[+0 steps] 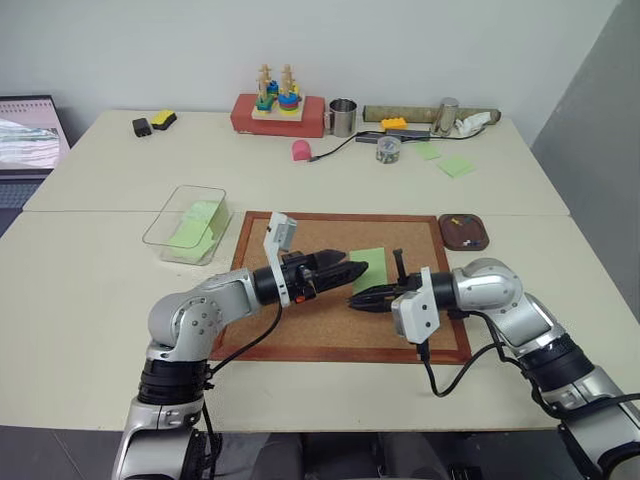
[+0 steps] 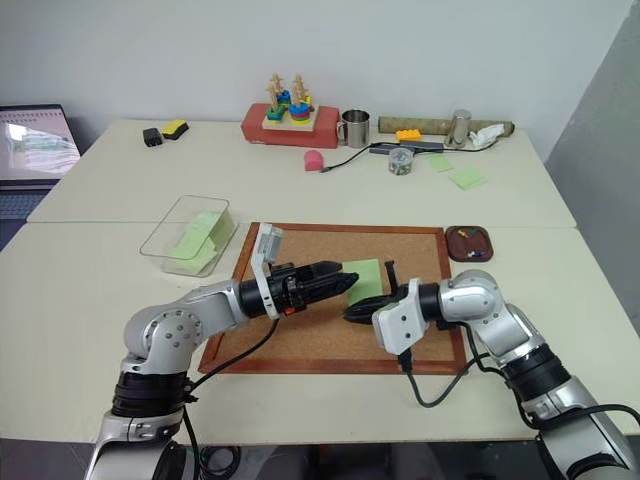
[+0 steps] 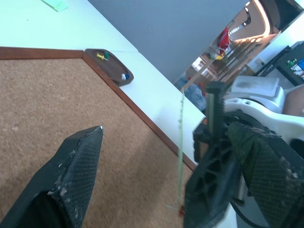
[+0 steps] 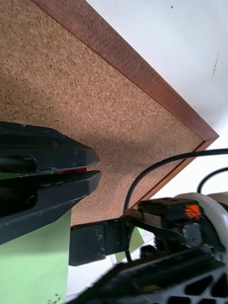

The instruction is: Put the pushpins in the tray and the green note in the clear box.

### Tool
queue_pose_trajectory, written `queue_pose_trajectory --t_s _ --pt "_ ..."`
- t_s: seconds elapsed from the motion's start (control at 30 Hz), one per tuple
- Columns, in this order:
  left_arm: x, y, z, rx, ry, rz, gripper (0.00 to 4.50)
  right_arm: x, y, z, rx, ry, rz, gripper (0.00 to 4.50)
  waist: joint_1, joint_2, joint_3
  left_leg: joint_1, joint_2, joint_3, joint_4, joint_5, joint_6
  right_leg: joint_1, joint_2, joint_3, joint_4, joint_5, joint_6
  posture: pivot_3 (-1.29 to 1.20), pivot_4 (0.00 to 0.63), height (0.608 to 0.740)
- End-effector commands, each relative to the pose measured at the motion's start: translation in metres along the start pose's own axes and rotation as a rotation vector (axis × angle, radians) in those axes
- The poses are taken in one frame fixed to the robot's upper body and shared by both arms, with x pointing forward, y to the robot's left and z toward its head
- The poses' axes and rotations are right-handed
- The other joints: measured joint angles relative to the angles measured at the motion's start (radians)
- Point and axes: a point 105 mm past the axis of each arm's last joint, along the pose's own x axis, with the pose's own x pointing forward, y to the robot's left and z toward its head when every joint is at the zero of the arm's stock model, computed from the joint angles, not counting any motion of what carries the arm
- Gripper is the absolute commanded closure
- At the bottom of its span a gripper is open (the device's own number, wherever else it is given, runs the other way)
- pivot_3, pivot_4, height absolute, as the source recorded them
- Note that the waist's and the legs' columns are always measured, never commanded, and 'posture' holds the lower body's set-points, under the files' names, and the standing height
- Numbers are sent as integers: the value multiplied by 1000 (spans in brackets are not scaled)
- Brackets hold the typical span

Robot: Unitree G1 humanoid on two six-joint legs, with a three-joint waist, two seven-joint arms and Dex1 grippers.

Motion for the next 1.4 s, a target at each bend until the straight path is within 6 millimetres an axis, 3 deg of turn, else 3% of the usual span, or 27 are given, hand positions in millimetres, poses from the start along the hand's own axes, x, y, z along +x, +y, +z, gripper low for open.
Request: queue_pose_trajectory --t_s 0.03,0.5,0.7,0.87,1.1,1.27,1.4 --pt "5 -16 4 14 -24 -88 842 -2 -12 8 -53 -23 -27 4500 0 0 0 0 0 0 0 0 0 0 0 0 0 0 0 0 150 740" --pt "12 -28 -2 26 18 -151 3525 -1 -14 12 -56 -36 -36 4500 0 0 0 0 0 0 0 0 0 0 0 0 0 0 0 0 150 740" --pt "11 -27 3 31 0 -139 4479 -2 -16 11 -52 -33 -48 4500 0 0 0 0 0 0 0 0 0 0 0 0 0 0 0 0 150 740" --pt "0 -14 30 22 -119 -67 4479 -8 -24 5 3 -12 -112 4500 0 0 0 0 0 0 0 0 0 0 0 0 0 0 0 0 150 740" --pt "-30 -5 74 88 -251 57 4479 -35 -68 -2 291 -16 -402 4500 0 0 0 0 0 -1 0 0 0 0 0 0 1 0 0 0 150 740" --pt "-31 -12 79 147 -249 72 4479 -50 -94 -9 481 -47 -556 4500 1 0 0 0 -1 -1 0 0 0 0 -1 0 0 0 0 0 150 740" --pt "-33 -29 82 101 -280 -42 3808 -62 -112 -12 579 -79 -662 4500 0 0 0 -1 0 -1 0 0 0 -1 -1 -1 0 0 0 0 150 740"
